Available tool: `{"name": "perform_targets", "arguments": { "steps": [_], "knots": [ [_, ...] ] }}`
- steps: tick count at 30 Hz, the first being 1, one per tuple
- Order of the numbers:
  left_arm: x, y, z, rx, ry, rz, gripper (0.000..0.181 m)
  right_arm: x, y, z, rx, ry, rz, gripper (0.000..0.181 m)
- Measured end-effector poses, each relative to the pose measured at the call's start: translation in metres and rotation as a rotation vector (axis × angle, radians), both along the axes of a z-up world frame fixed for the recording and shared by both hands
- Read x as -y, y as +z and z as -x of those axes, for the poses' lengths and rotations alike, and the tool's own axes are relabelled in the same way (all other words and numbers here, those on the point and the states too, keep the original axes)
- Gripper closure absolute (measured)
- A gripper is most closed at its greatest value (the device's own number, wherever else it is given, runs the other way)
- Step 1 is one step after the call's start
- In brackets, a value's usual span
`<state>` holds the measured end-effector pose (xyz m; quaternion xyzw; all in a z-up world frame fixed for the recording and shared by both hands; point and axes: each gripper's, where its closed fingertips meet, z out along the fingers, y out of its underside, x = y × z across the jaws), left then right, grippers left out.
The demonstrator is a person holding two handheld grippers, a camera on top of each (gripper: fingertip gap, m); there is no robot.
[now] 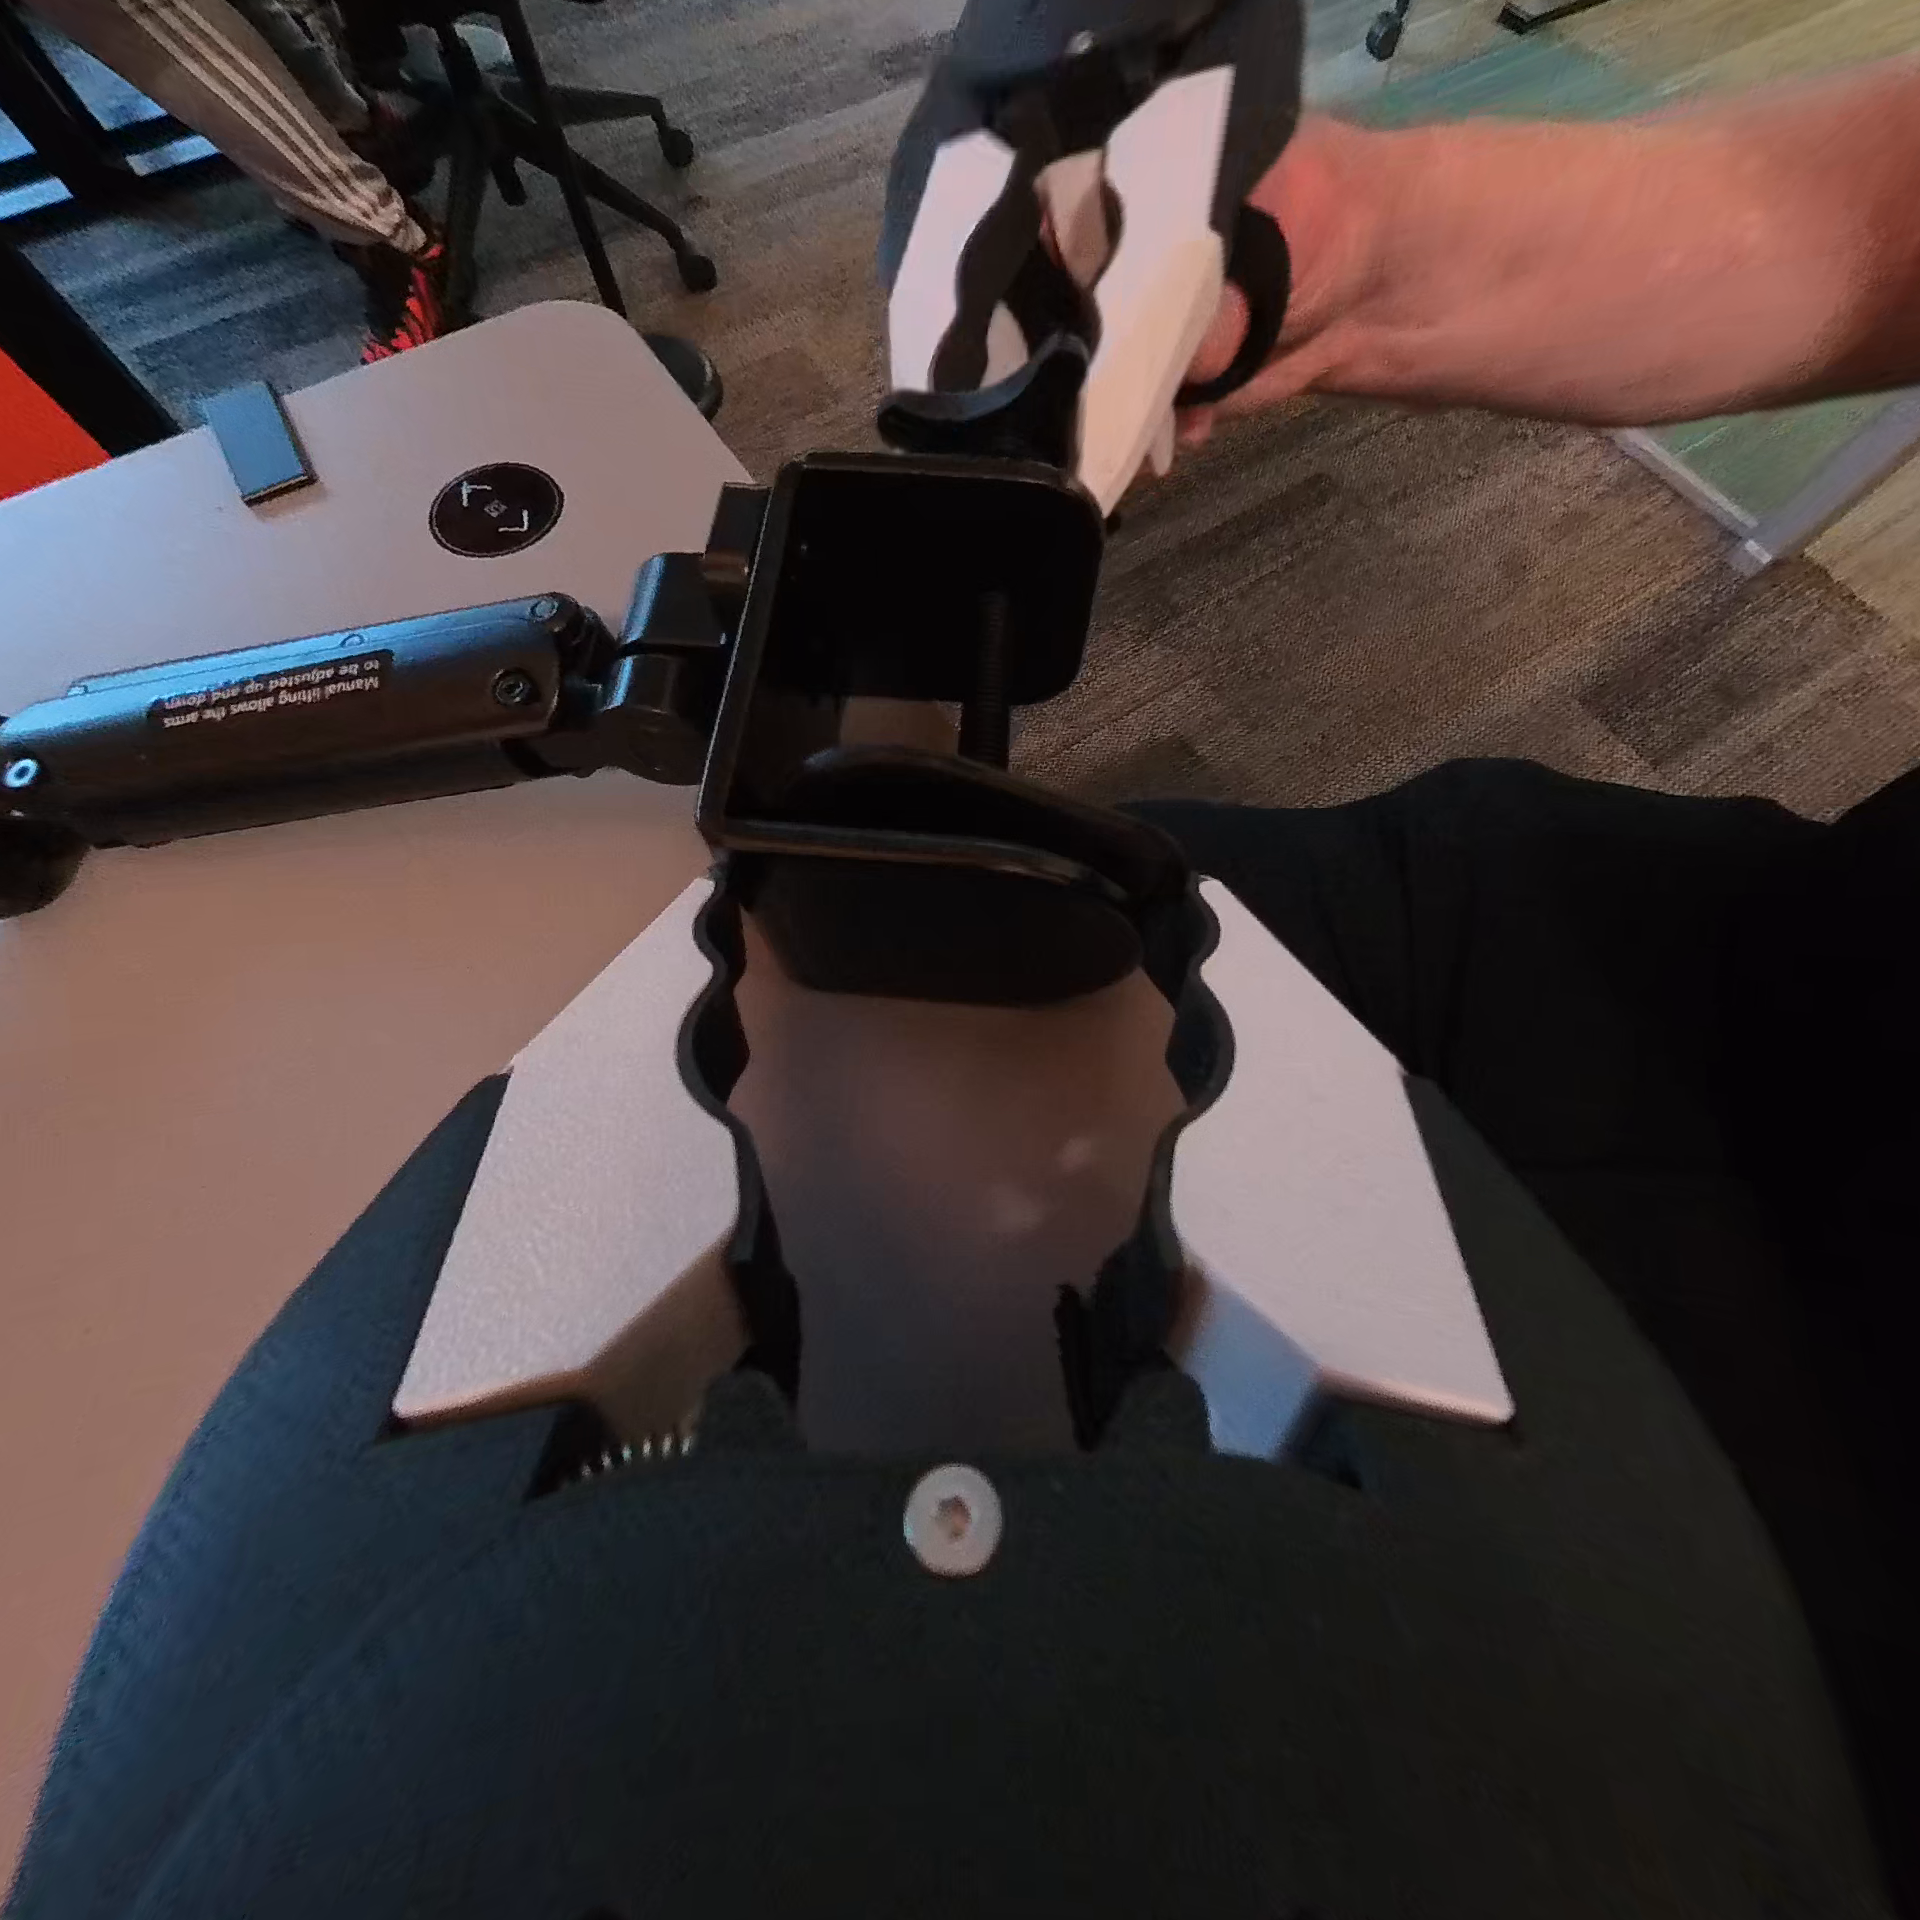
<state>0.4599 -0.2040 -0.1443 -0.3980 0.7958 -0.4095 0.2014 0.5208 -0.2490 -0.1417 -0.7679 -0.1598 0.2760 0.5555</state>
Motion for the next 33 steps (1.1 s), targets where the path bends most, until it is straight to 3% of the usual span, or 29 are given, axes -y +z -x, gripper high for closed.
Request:
{"name": "perform_targets", "arguments": {
  "steps": [4,5,8,9,10,13,14,16,19,20,23,25,27,28,30,31,32,33],
  "knots": [
    [-0.001,0.001,-0.001,0.0,0.002,0.013,0.105,-0.006,-0.002,-0.016,0.892,-0.176,-0.349,0.146],
    [-0.002,0.001,-0.002,-0.005,0.008,0.018,0.105,-0.007,-0.001,-0.018,1.007,-0.214,-0.367,0.145],
    [-0.002,0.001,-0.002,0.002,0.006,0.01,0.104,-0.005,-0.004,-0.019,0.801,-0.195,-0.306,0.137],
    [-0.001,0.001,-0.003,0.003,0.007,0.006,0.104,-0.003,-0.007,-0.019,0.655,-0.176,-0.234,0.12],
    [-0.001,0.001,-0.003,0.003,0.004,0.007,0.104,0.001,-0.007,-0.017,0.463,-0.141,-0.159,0.114],
    [-0.002,0.001,-0.003,0.001,0.001,0.01,0.104,0.012,0.016,-0.018,-0.211,-0.018,0.027,0.118],
    [-0.002,0.001,-0.003,0.001,0.0,0.011,0.104,0.01,0.013,-0.023,-0.35,-0.012,0.123,0.118],
    [-0.002,0.001,-0.003,0.001,-0.001,0.011,0.104,0.009,0.004,-0.016,-0.472,0.059,0.255,0.116],
    [-0.002,0.001,-0.003,0.001,-0.001,0.009,0.104,0.004,0.002,-0.002,-0.453,0.111,0.267,0.143],
    [-0.001,0.001,-0.003,0.002,-0.001,0.009,0.104,0.002,0.002,-0.002,-0.405,0.107,0.245,0.144],
    [-0.002,0.001,-0.003,-0.003,0.003,0.014,0.104,0.0,0.0,-0.004,-0.126,0.073,0.117,0.148],
    [-0.002,0.001,-0.003,-0.006,0.001,0.017,0.104,-0.001,-0.003,-0.007,0.26,0.016,-0.06,0.147],
    [-0.003,0.001,-0.003,-0.004,0.001,0.015,0.104,-0.006,-0.004,-0.018,0.863,-0.12,-0.319,0.145],
    [-0.003,0.0,-0.004,-0.003,0.003,0.012,0.104,-0.007,-0.002,-0.02,1.005,-0.172,-0.364,0.144],
    [-0.004,0.001,-0.004,-0.005,0.001,0.017,0.104,-0.005,-0.005,-0.018,0.898,-0.16,-0.337,0.138],
    [-0.003,0.001,-0.004,-0.003,0.001,0.013,0.103,-0.003,-0.009,-0.021,0.782,-0.152,-0.277,0.119],
    [-0.003,0.0,-0.004,-0.001,0.001,0.009,0.103,0.0,-0.009,-0.024,0.624,-0.156,-0.213,0.102],
    [-0.003,0.0,-0.004,-0.001,0.001,0.01,0.103,0.003,-0.004,-0.026,0.408,-0.142,-0.158,0.102]
  ]
}}
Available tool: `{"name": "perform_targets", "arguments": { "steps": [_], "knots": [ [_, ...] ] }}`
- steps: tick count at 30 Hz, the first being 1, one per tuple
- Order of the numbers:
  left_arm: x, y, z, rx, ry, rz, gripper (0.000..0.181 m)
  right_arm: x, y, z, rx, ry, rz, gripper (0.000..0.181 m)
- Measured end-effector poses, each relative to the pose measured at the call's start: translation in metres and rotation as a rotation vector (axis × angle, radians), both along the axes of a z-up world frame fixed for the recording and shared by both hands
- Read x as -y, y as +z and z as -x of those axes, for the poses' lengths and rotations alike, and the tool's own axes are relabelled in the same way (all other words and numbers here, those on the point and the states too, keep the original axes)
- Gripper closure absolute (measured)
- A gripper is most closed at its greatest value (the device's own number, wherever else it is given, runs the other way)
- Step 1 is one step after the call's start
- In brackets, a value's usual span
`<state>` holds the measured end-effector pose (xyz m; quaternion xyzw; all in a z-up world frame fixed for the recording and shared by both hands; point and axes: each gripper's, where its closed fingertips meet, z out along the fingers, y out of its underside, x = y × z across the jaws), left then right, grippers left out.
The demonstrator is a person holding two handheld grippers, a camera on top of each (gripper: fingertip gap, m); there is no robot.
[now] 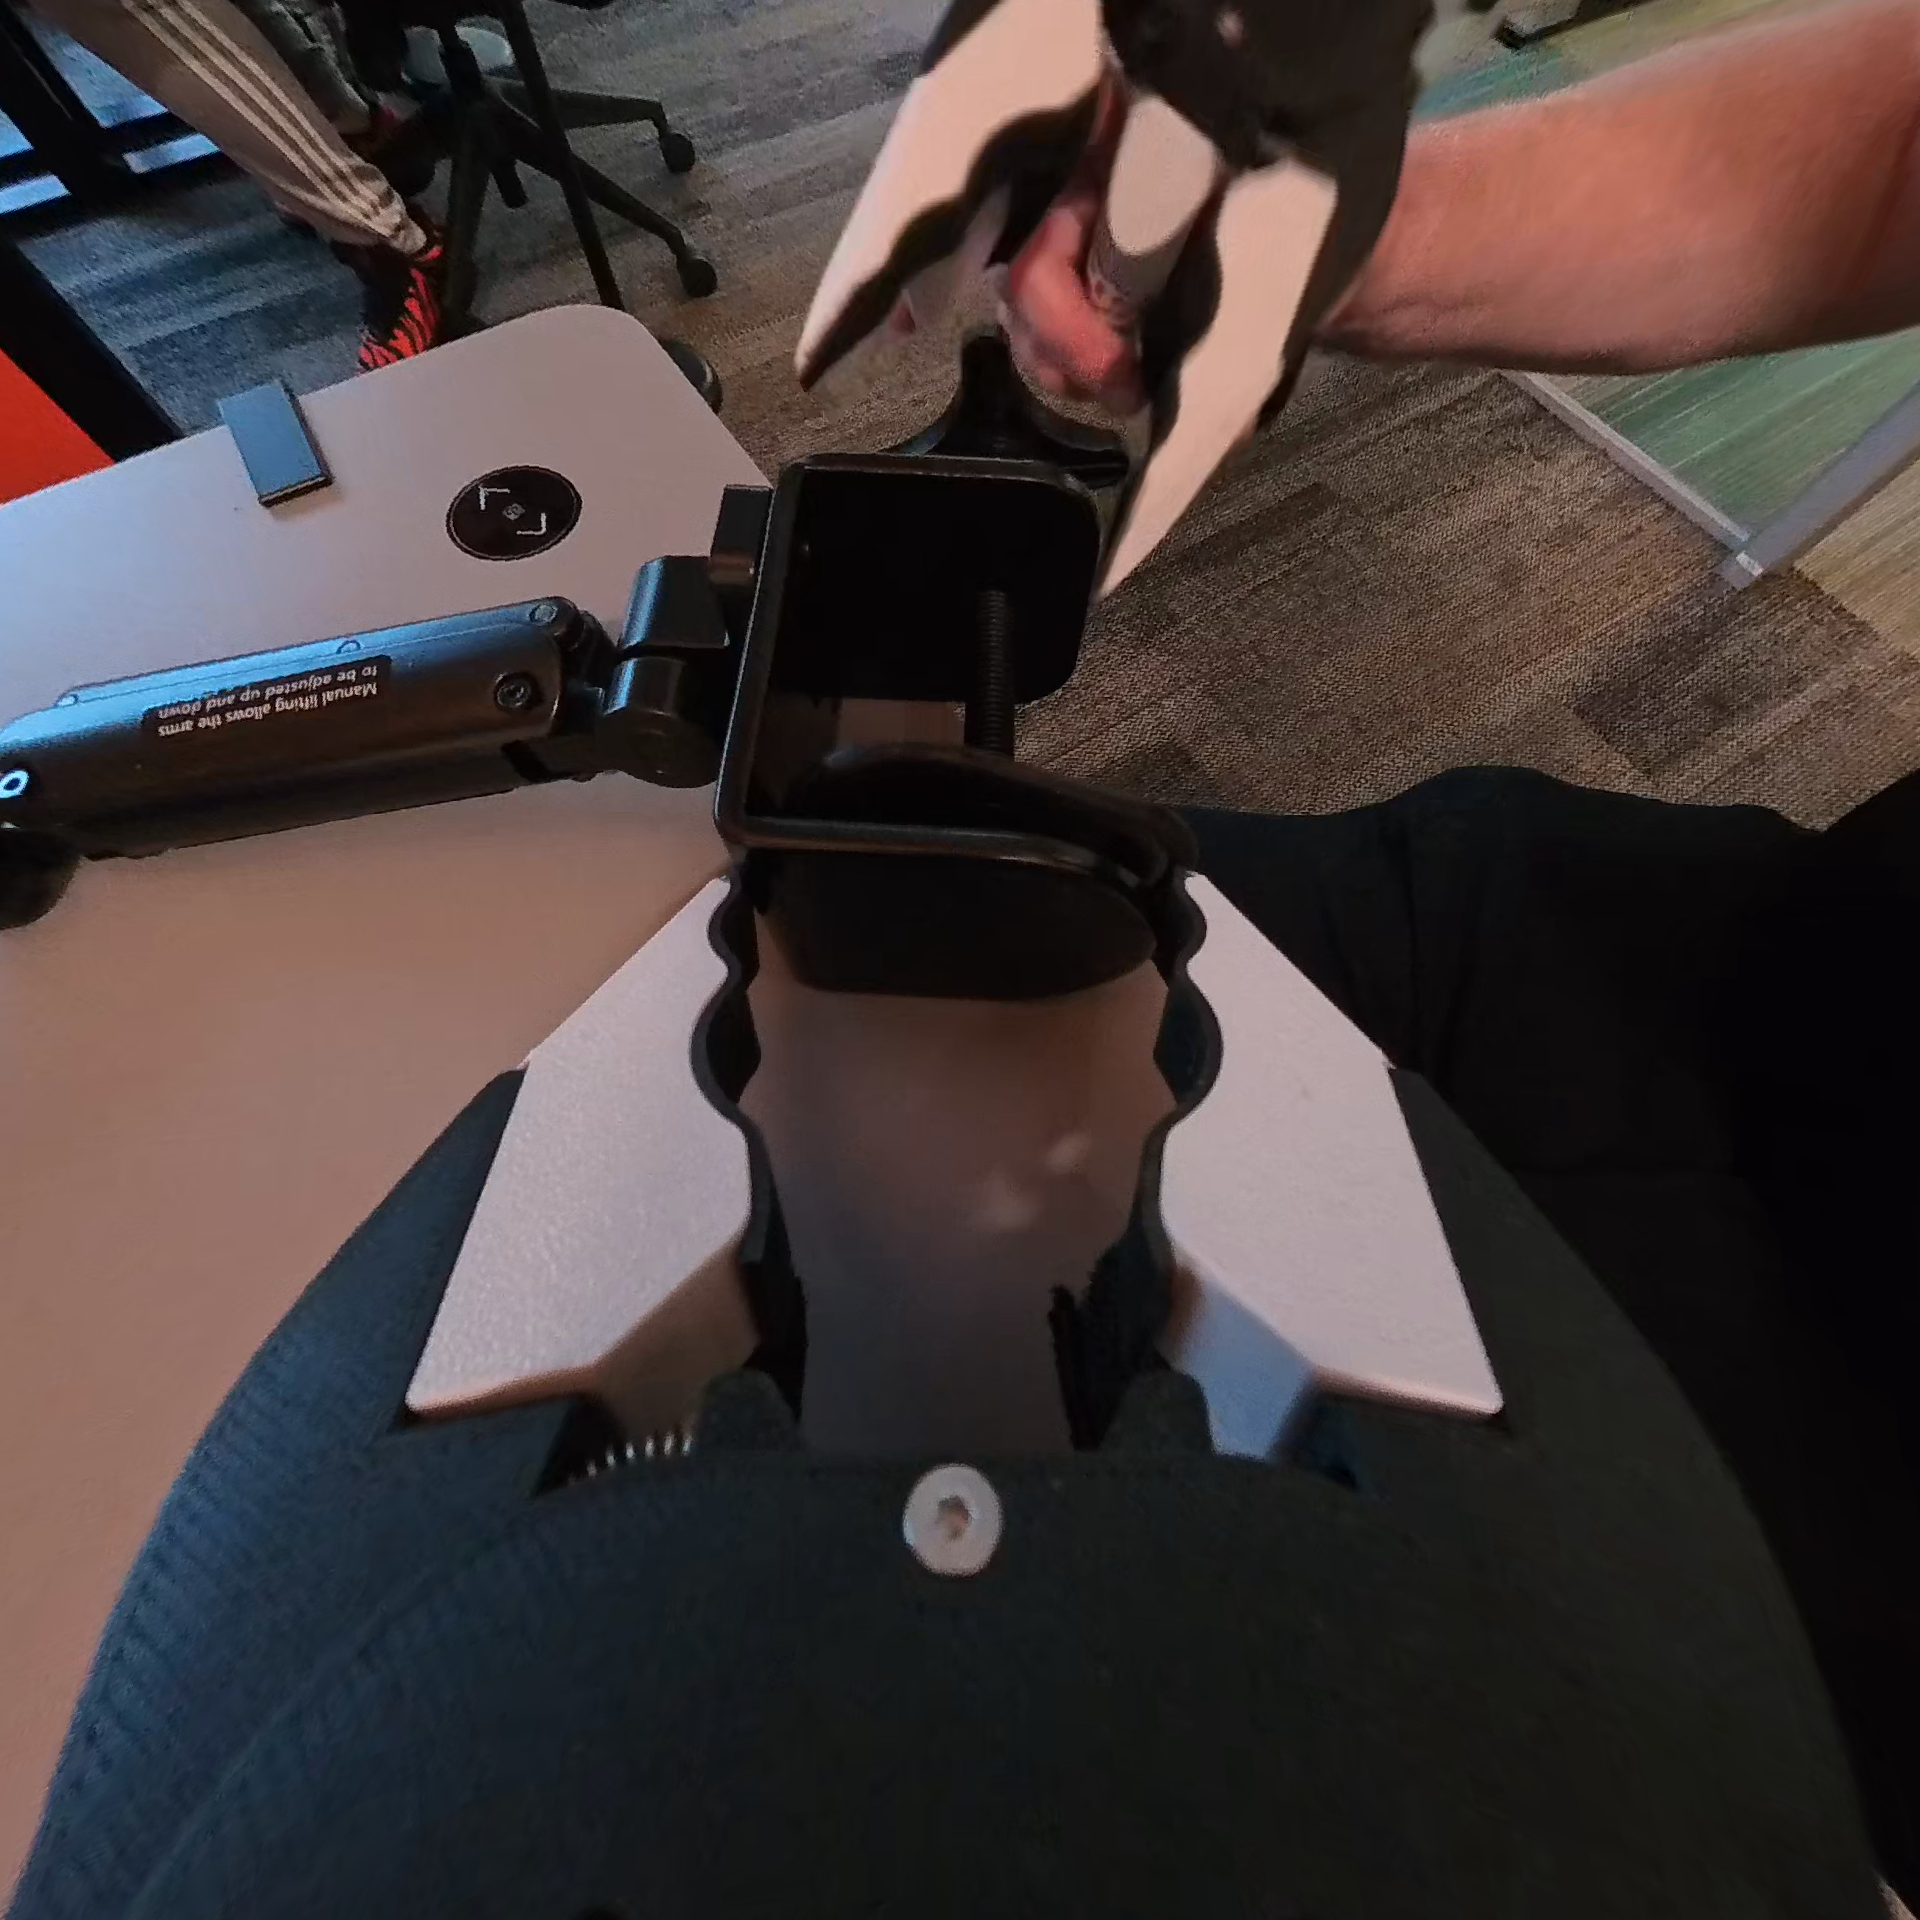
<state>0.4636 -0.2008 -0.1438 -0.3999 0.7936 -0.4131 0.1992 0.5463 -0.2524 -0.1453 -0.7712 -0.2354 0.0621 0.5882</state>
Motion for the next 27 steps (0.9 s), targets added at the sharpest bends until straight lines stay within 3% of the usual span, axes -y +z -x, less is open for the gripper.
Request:
{"name": "perform_targets", "arguments": {
  "steps": [2,4,6,8,11,13,14,17,18,20,22,25,27],
  "knots": [
    [0.0,0.0,0.0,-0.003,-0.002,0.004,0.103,0.006,0.012,0.003,-0.516,0.113,0.16,0.107],
    [0.0,0.0,0.0,-0.002,-0.005,0.002,0.103,0.006,0.015,0.0,-0.85,0.176,0.304,0.115],
    [0.0,0.0,0.0,-0.001,-0.006,0.0,0.103,0.005,0.01,0.007,-0.905,0.224,0.371,0.125],
    [0.0,0.0,0.0,0.0,-0.006,0.0,0.103,0.003,0.008,0.019,-0.854,0.25,0.387,0.135],
    [0.0,0.0,0.0,-0.001,-0.003,0.0,0.103,-0.002,0.005,0.02,-0.684,0.221,0.322,0.146],
    [0.0,0.0,-0.001,-0.005,-0.002,0.004,0.103,-0.003,0.004,0.018,-0.469,0.191,0.228,0.148],
    [0.0,0.0,-0.001,-0.006,-0.002,0.006,0.104,-0.004,0.003,0.017,-0.281,0.157,0.15,0.148],
    [0.0,0.0,-0.001,-0.004,-0.003,0.003,0.103,-0.009,0.002,0.005,0.626,-0.043,-0.188,0.145],
    [-0.001,0.0,-0.001,-0.004,-0.002,0.002,0.104,-0.009,0.002,0.005,0.658,-0.069,-0.2,0.145],
    [-0.001,0.0,0.0,-0.008,-0.007,0.009,0.104,-0.006,0.001,0.005,0.418,-0.029,-0.143,0.141],
    [-0.001,0.0,0.0,-0.004,-0.005,0.001,0.105,-0.001,0.002,0.001,0.044,0.006,-0.021,0.115],
    [-0.001,-0.001,0.0,-0.006,-0.007,0.004,0.103,0.006,0.015,0.005,-0.681,0.177,0.212,0.119],
    [-0.001,-0.001,-0.001,-0.007,-0.008,0.005,0.103,0.003,0.013,0.0,-0.882,0.188,0.311,0.124]
  ]
}}
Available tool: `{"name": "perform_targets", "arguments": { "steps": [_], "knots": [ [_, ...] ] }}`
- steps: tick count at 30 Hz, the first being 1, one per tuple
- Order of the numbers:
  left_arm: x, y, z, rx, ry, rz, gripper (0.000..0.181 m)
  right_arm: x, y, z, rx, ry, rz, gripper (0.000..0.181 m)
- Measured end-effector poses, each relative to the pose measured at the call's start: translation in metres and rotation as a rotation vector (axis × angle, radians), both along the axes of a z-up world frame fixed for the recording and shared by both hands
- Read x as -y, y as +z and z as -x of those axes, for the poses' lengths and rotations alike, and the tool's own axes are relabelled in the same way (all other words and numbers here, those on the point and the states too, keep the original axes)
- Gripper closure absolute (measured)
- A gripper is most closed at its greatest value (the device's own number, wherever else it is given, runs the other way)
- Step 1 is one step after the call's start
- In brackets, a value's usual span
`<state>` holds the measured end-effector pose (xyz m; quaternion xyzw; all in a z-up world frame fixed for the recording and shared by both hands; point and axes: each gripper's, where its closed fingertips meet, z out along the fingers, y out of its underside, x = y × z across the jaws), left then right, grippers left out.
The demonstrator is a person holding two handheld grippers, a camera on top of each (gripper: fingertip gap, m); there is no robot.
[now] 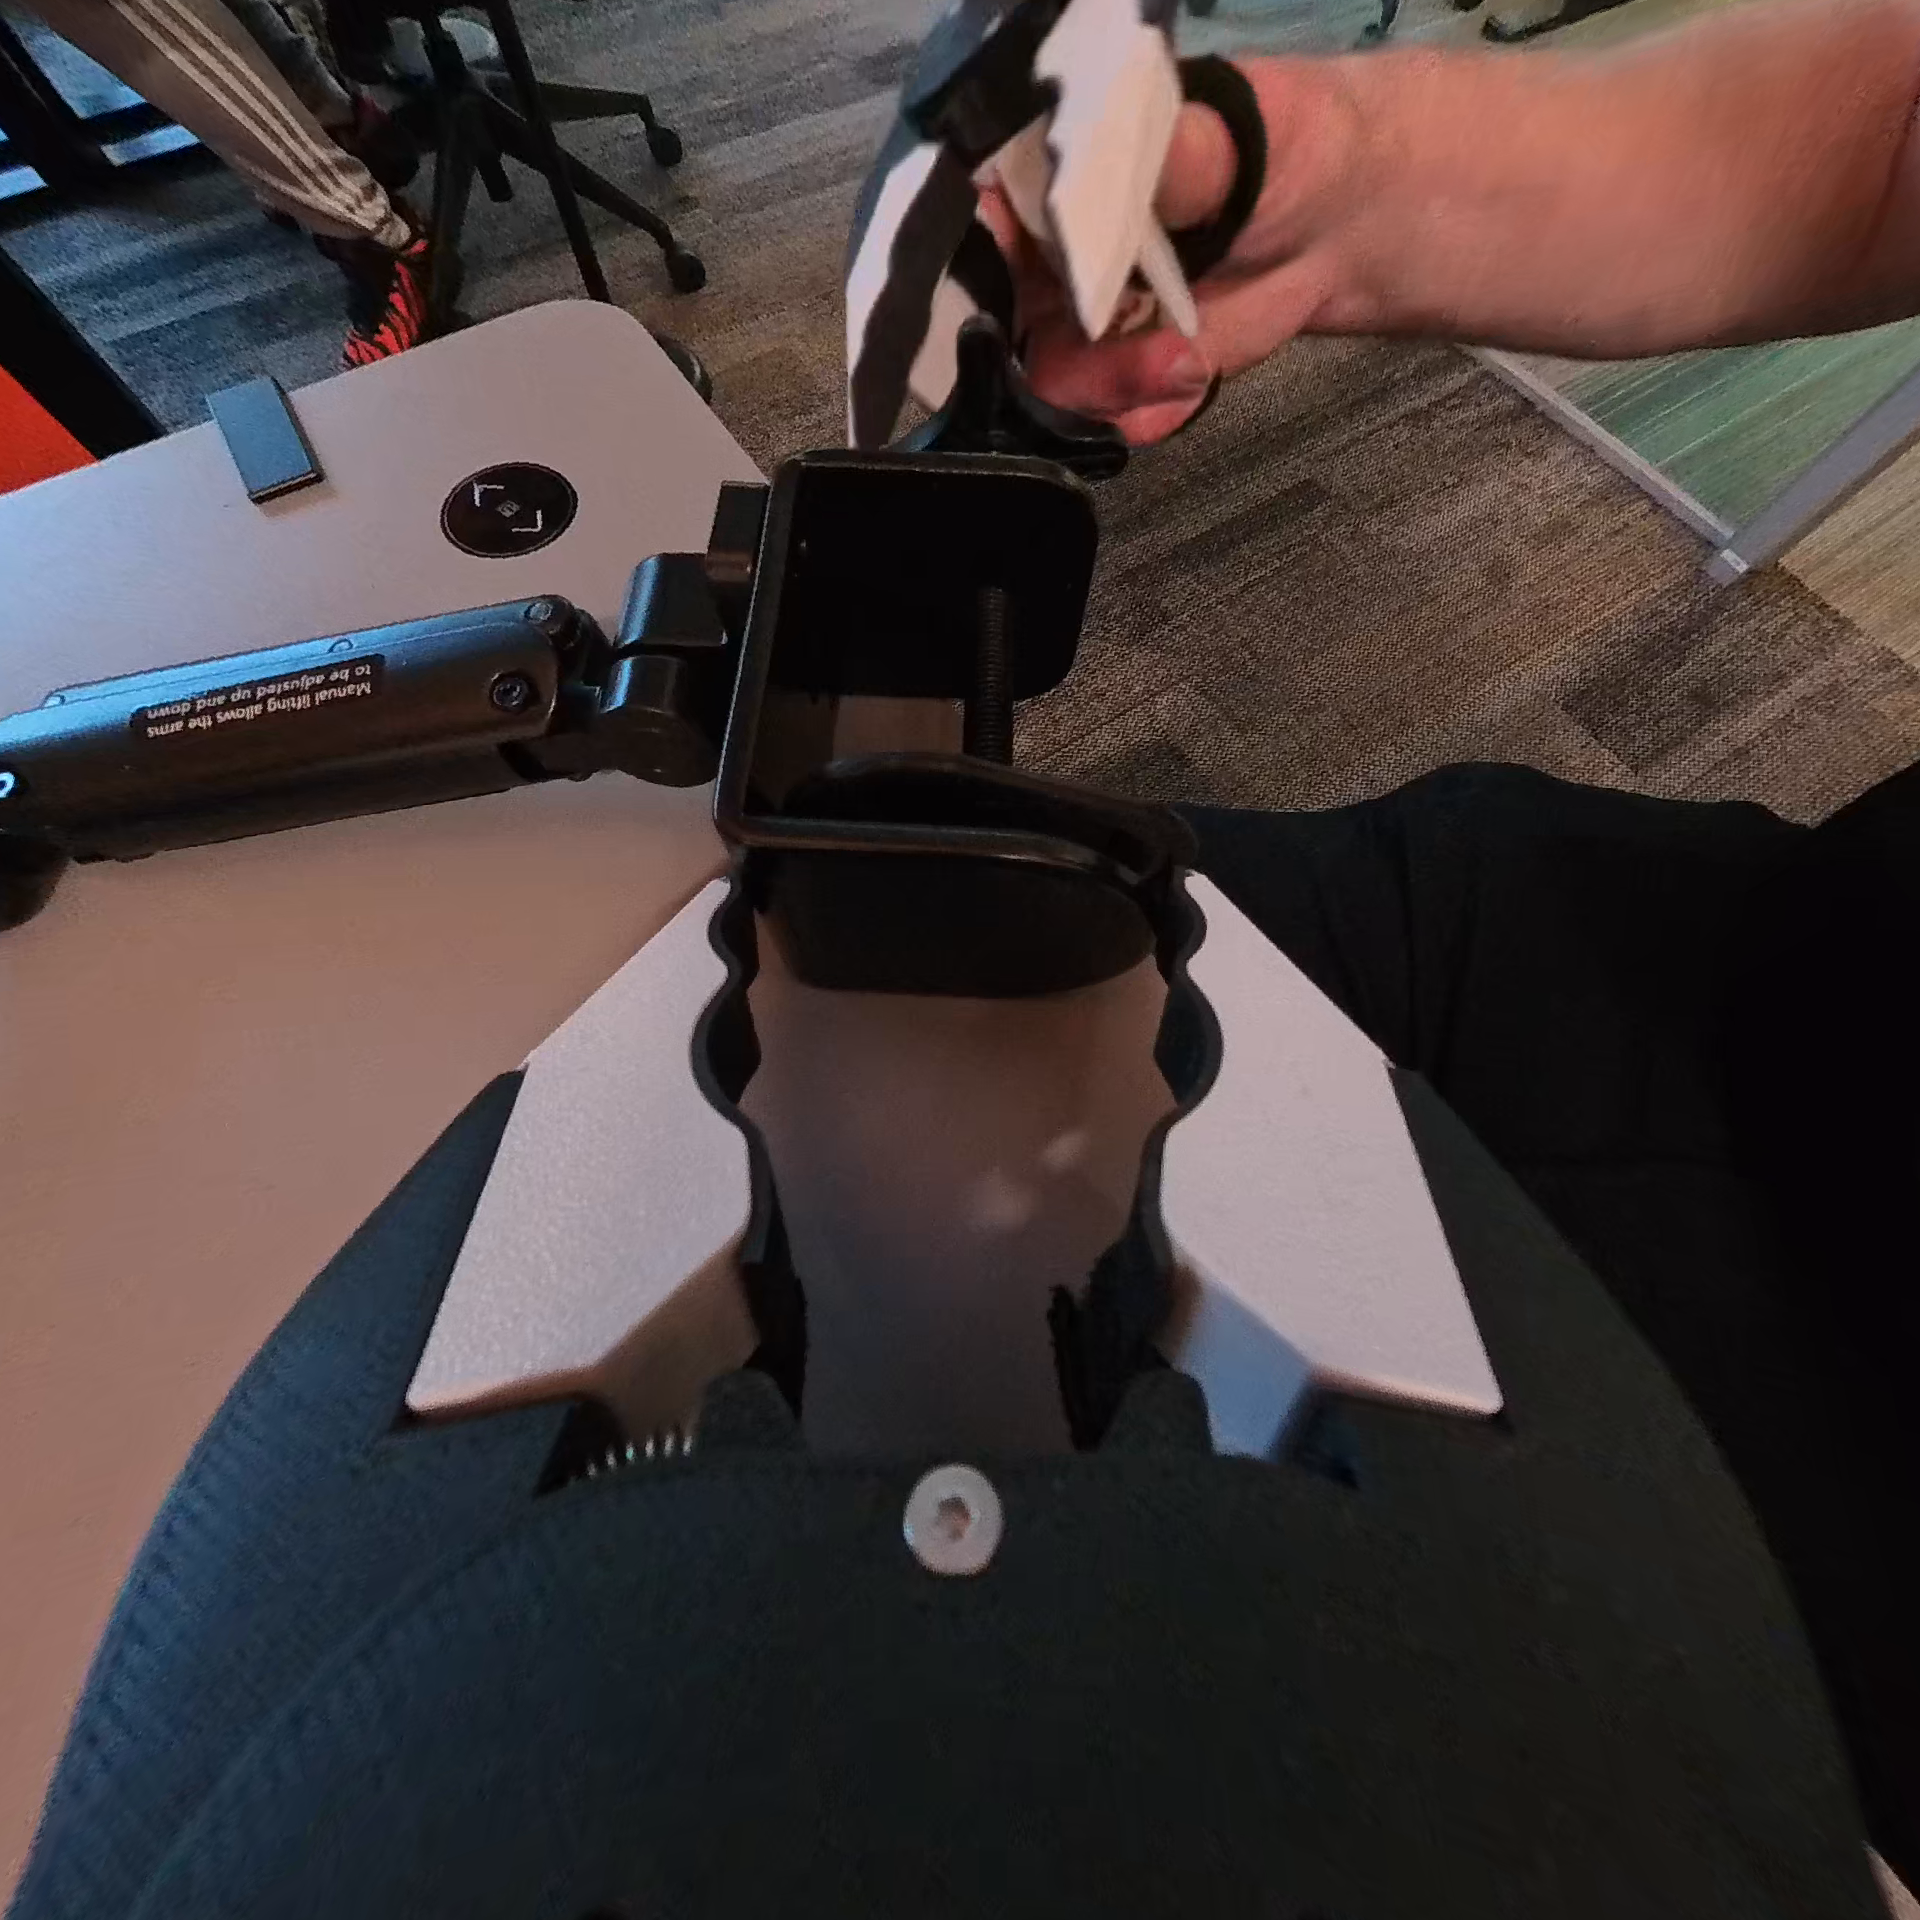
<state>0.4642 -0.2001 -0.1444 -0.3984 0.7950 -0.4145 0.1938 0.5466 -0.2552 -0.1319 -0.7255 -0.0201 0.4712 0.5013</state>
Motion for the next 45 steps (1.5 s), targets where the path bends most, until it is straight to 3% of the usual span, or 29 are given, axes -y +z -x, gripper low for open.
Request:
{"name": "perform_targets", "arguments": {
  "steps": [3,7,8,9,11,12,13,15,16,20,22,28,31,34,36,37,41,42,43,45],
  "knots": [
    [0.0,0.0,0.0,0.0,0.0,0.0,0.104,-0.001,-0.005,0.016,0.058,0.066,0.014,0.14],
    [0.0,0.0,0.0,0.001,0.001,-0.001,0.104,-0.005,-0.008,0.017,0.248,0.056,-0.033,0.147],
    [0.0,0.0,0.0,0.0,0.002,-0.002,0.103,-0.006,-0.009,0.015,0.399,0.02,-0.105,0.149],
    [0.0,0.0,0.0,-0.002,0.003,0.002,0.104,-0.007,-0.011,0.014,0.647,-0.028,-0.216,0.149],
    [0.0,0.0,-0.001,0.001,0.002,-0.002,0.103,-0.009,-0.013,0.006,1.298,-0.158,-0.443,0.145],
    [0.0,0.0,-0.001,0.006,0.001,-0.01,0.104,-0.009,-0.013,0.006,1.46,-0.194,-0.483,0.142],
    [0.0,0.0,0.0,0.008,-0.003,-0.015,0.103,-0.009,-0.014,0.007,1.438,-0.199,-0.48,0.138],
    [0.0,0.0,0.0,-0.004,-0.005,0.003,0.103,-0.005,-0.014,0.007,1.164,-0.175,-0.419,0.13],
    [0.0,0.0,0.0,-0.003,-0.005,-0.003,0.103,-0.004,-0.01,0.005,0.959,-0.167,-0.357,0.118],
    [0.0,0.0,0.0,-0.003,-0.005,-0.001,0.103,-0.002,0.005,-0.003,0.025,-0.012,0.001,0.115],
    [0.0,0.0,0.0,-0.004,-0.006,0.0,0.103,-0.002,0.002,0.003,-0.15,0.074,0.086,0.118],
    [0.0,0.0,-0.001,-0.003,-0.002,-0.001,0.103,-0.007,-0.007,0.019,0.012,0.1,0.071,0.136],
    [-0.001,-0.001,-0.001,0.002,-0.006,-0.02,0.105,-0.008,-0.01,0.018,0.294,0.041,-0.068,0.138],
    [-0.001,-0.002,0.0,-0.001,-0.011,-0.019,0.105,-0.009,-0.014,0.015,0.768,-0.025,-0.259,0.14],
    [0.0,-0.003,0.0,-0.017,-0.011,-0.009,0.103,-0.011,-0.013,0.013,0.751,-0.027,-0.212,0.142],
    [-0.001,-0.003,-0.001,-0.023,-0.006,0.0,0.103,-0.013,-0.014,0.012,0.85,-0.052,-0.266,0.143],
    [-0.002,-0.003,-0.001,-0.03,0.004,0.005,0.103,-0.019,-0.012,0.001,1.495,-0.213,-0.464,0.142],
    [-0.003,-0.003,-0.001,-0.036,0.008,0.014,0.103,-0.02,-0.01,0.0,1.572,-0.26,-0.501,0.142],
    [-0.004,-0.003,-0.001,-0.037,0.007,0.016,0.103,-0.02,-0.011,0.001,1.543,-0.282,-0.518,0.141],
    [-0.002,-0.003,-0.001,-0.04,0.0,0.019,0.103,-0.018,-0.011,0.005,1.293,-0.274,-0.478,0.143]
  ]
}}
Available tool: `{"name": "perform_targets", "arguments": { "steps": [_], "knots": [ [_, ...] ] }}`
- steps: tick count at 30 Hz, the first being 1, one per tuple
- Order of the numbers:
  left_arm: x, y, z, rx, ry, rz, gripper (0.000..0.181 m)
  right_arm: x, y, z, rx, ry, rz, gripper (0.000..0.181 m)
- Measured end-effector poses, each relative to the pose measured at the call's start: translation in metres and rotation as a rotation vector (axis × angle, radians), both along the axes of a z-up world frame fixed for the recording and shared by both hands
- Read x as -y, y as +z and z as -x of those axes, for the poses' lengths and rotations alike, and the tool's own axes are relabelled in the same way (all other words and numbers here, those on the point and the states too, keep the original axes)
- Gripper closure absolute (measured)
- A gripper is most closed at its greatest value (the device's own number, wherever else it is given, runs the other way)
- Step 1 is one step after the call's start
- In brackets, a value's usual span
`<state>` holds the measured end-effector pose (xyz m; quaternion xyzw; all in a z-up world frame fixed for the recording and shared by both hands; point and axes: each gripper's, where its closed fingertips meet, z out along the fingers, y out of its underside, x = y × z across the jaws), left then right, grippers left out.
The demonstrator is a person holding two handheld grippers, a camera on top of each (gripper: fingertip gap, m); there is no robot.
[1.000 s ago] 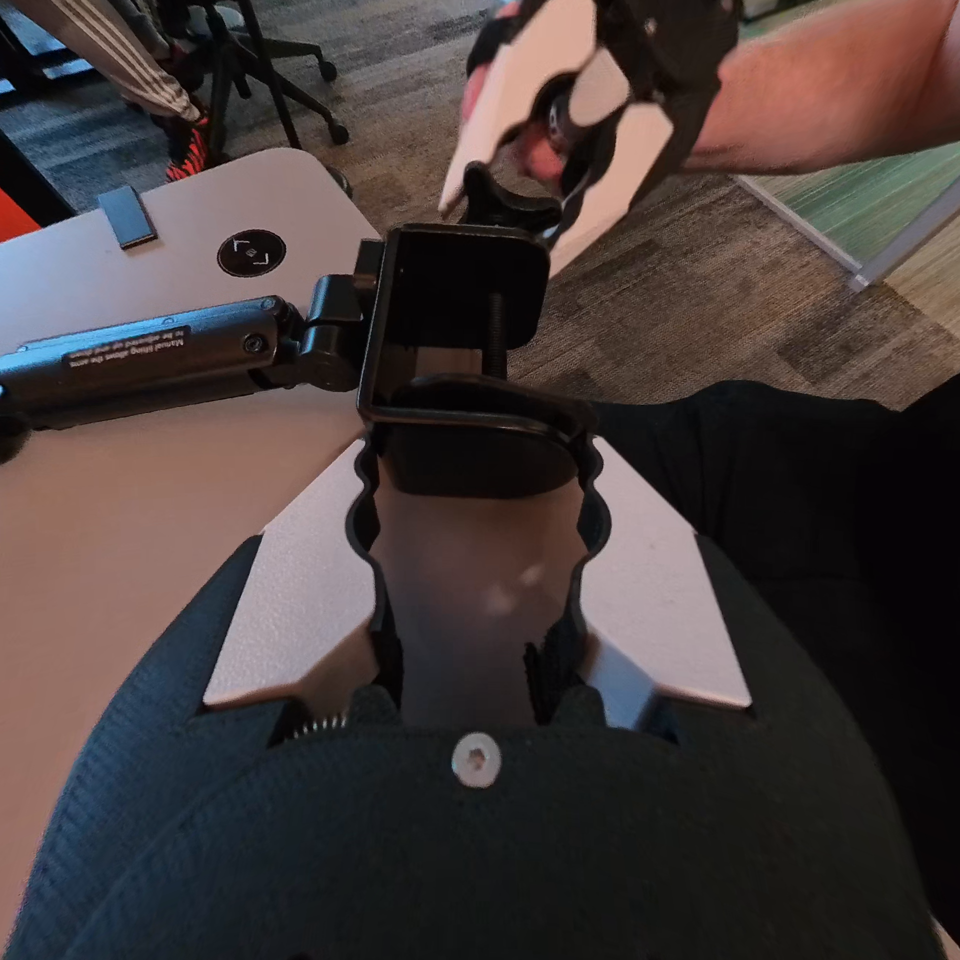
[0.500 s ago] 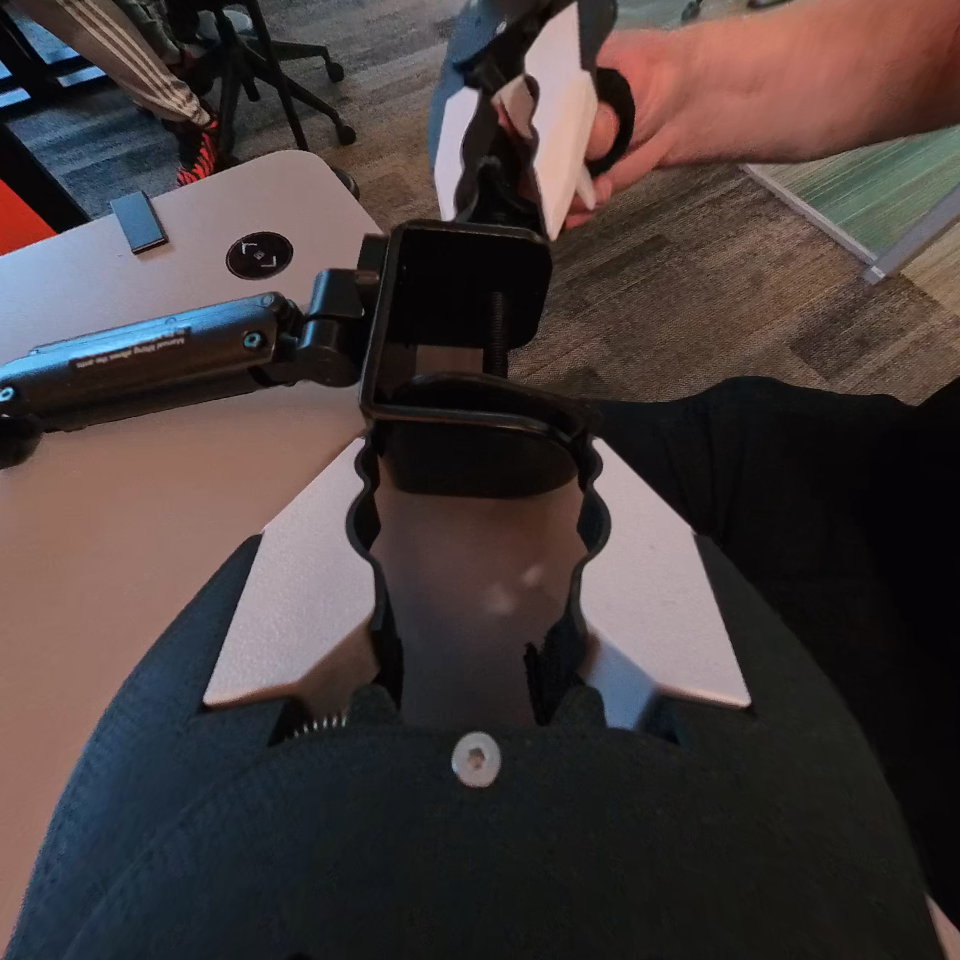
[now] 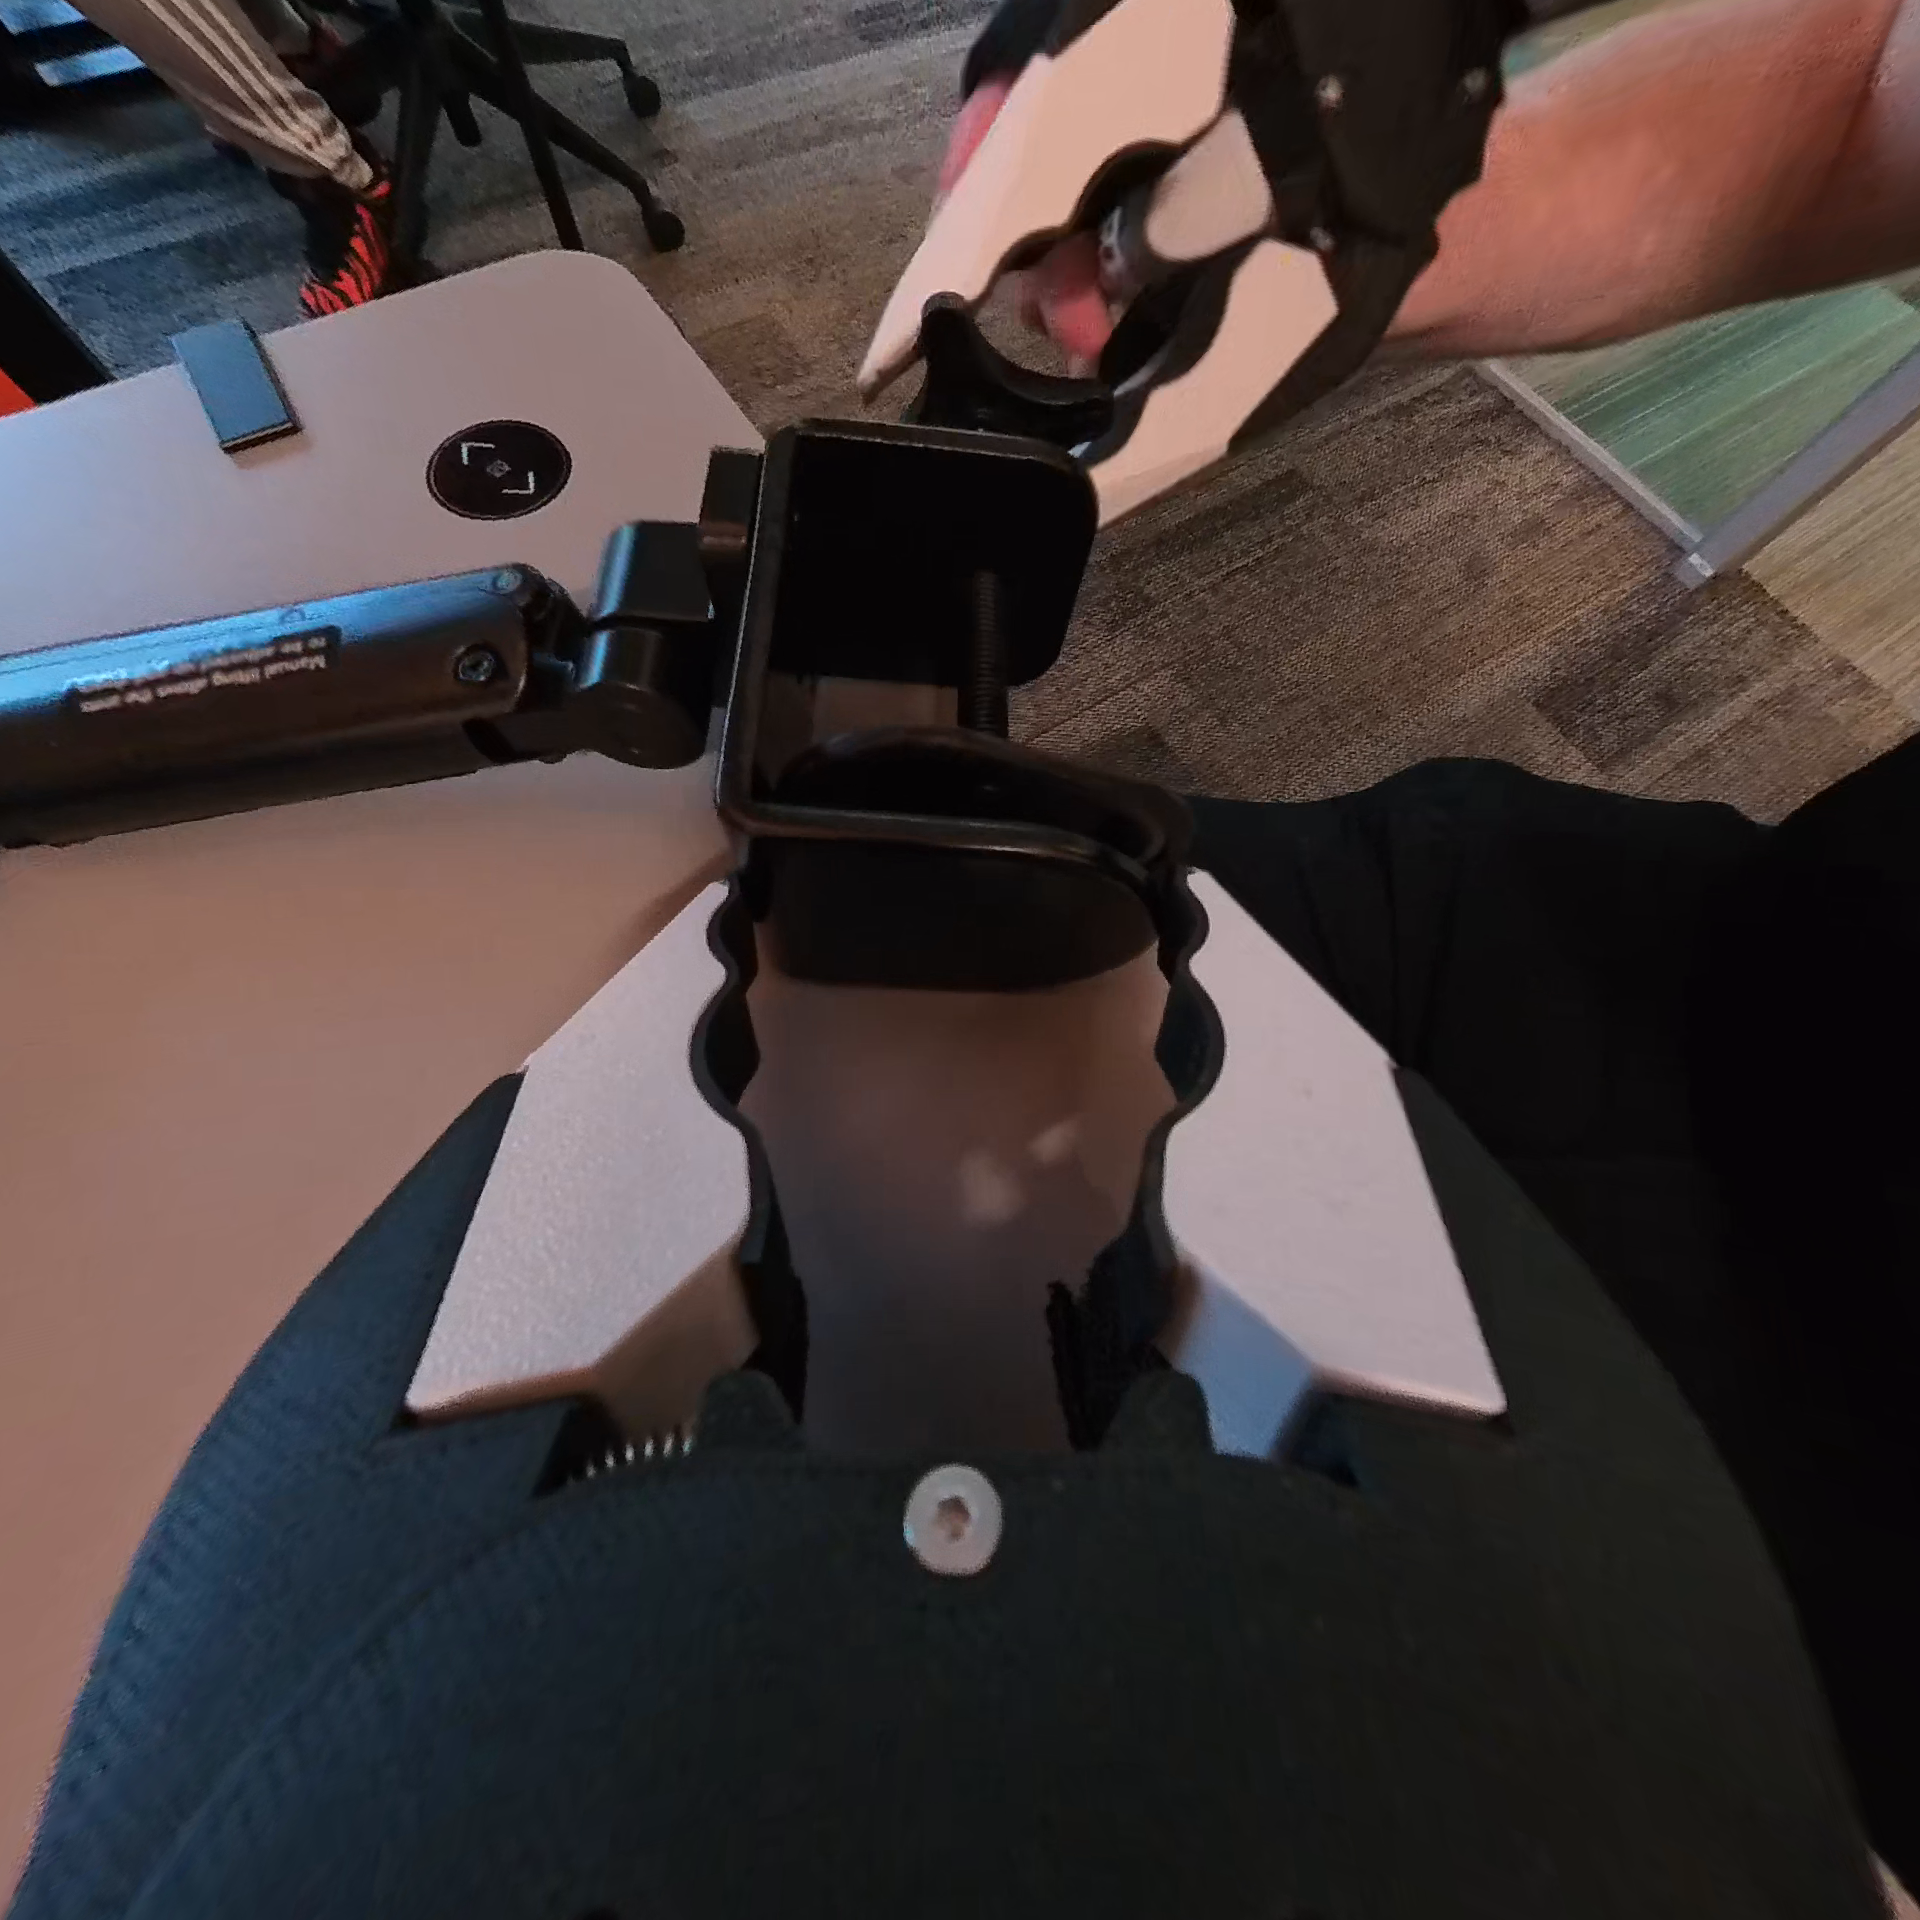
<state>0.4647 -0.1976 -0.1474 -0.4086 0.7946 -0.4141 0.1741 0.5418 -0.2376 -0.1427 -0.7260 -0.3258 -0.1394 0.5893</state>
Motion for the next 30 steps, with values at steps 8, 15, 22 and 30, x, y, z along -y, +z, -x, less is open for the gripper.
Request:
{"name": "perform_targets", "arguments": {
  "steps": [8,15,22,30],
  "knots": [
    [0.002,0.0,0.0,-0.013,-0.008,0.016,0.102,0.012,0.004,0.007,-1.289,0.269,0.591,0.125],
    [0.002,0.0,0.0,-0.022,-0.006,0.025,0.103,0.008,-0.005,0.022,-1.06,0.263,0.537,0.146],
    [0.003,0.0,0.001,-0.026,-0.011,0.031,0.102,0.004,-0.006,0.006,0.154,-0.002,0.014,0.143],
    [0.004,0.0,0.001,-0.023,-0.016,0.028,0.103,0.019,0.013,0.0,-1.094,0.208,0.378,0.122]
  ]
}}
